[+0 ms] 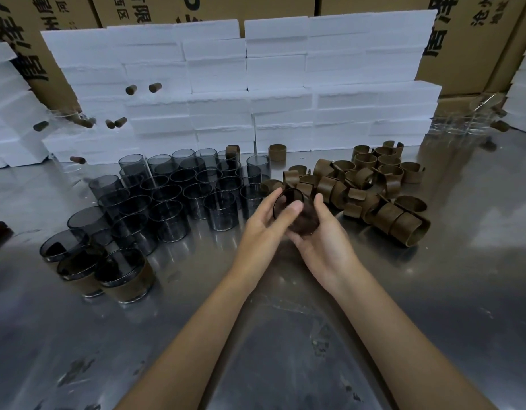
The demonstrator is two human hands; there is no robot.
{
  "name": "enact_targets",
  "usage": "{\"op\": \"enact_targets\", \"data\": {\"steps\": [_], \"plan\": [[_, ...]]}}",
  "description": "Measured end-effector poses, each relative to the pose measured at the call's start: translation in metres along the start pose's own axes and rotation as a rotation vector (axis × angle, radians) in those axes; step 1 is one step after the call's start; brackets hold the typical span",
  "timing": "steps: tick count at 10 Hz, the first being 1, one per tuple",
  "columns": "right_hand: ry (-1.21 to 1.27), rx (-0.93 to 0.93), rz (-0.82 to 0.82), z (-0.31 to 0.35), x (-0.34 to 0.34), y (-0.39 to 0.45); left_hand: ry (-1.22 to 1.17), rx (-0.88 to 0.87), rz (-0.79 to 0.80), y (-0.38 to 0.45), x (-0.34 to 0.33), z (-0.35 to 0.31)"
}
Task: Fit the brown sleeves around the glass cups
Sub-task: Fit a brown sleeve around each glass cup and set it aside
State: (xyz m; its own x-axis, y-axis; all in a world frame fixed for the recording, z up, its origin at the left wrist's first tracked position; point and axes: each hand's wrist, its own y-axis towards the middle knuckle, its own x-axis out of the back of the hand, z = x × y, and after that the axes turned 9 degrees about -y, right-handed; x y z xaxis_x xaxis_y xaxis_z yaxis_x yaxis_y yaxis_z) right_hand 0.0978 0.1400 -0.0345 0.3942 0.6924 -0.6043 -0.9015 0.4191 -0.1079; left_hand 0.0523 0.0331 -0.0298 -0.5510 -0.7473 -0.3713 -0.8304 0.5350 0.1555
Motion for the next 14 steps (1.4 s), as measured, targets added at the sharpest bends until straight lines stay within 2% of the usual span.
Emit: {"op": "enact_targets", "data": {"steps": [1, 2, 3, 4, 5, 6, 7, 8, 9, 10, 11, 12, 13, 14], "plan": [[-0.198, 0.082, -0.036, -0.002, -0.002, -0.002, -0.022, 0.021, -0.049, -0.005, -0.008, -0.01], [-0.511, 0.156, -0.078, -0.005, -0.003, -0.002, 0.004, 0.003, -0.134, 0.005, 0.002, 0.004], [-0.802, 0.334, -0.109, -0.009, -0.001, 0.0, -0.069, 0.09, -0.191, 0.006, 0.006, 0.003], [-0.937, 0.455, -0.118, -0.013, 0.0, 0.0, -0.094, 0.097, -0.172, 0.01, 0.01, 0.01], [-0.945, 0.494, -0.126, -0.015, 0.001, 0.001, -0.106, 0.105, -0.124, 0.01, 0.01, 0.013], [-0.989, 0.512, -0.207, -0.013, 0.008, 0.007, -0.115, 0.123, -0.057, 0.008, 0.007, 0.013], [-0.894, 0.533, -0.244, -0.01, 0.011, 0.012, -0.151, 0.135, -0.059, 0.01, 0.008, 0.016], [-0.936, 0.468, -0.333, -0.006, 0.013, 0.022, -0.242, 0.156, -0.111, 0.015, 0.014, 0.017], [-1.204, 0.325, -0.295, -0.007, 0.017, 0.034, -0.269, 0.163, -0.127, 0.018, 0.019, 0.016], [-1.39, 0.28, -0.235, -0.009, 0.018, 0.037, -0.264, 0.146, -0.124, 0.018, 0.02, 0.016], [-1.37, 0.278, -0.247, -0.008, 0.016, 0.037, -0.243, 0.134, -0.162, 0.016, 0.016, 0.014], [-1.183, 0.38, -0.313, -0.001, 0.013, 0.03, -0.233, 0.125, -0.228, 0.017, 0.017, 0.012], [-1.013, 0.555, -0.353, 0.006, 0.005, 0.014, -0.248, 0.112, -0.251, 0.018, 0.021, 0.011], [-0.997, 0.735, -0.281, 0.006, -0.004, -0.003, -0.22, 0.143, -0.214, 0.018, 0.021, 0.008]]}}
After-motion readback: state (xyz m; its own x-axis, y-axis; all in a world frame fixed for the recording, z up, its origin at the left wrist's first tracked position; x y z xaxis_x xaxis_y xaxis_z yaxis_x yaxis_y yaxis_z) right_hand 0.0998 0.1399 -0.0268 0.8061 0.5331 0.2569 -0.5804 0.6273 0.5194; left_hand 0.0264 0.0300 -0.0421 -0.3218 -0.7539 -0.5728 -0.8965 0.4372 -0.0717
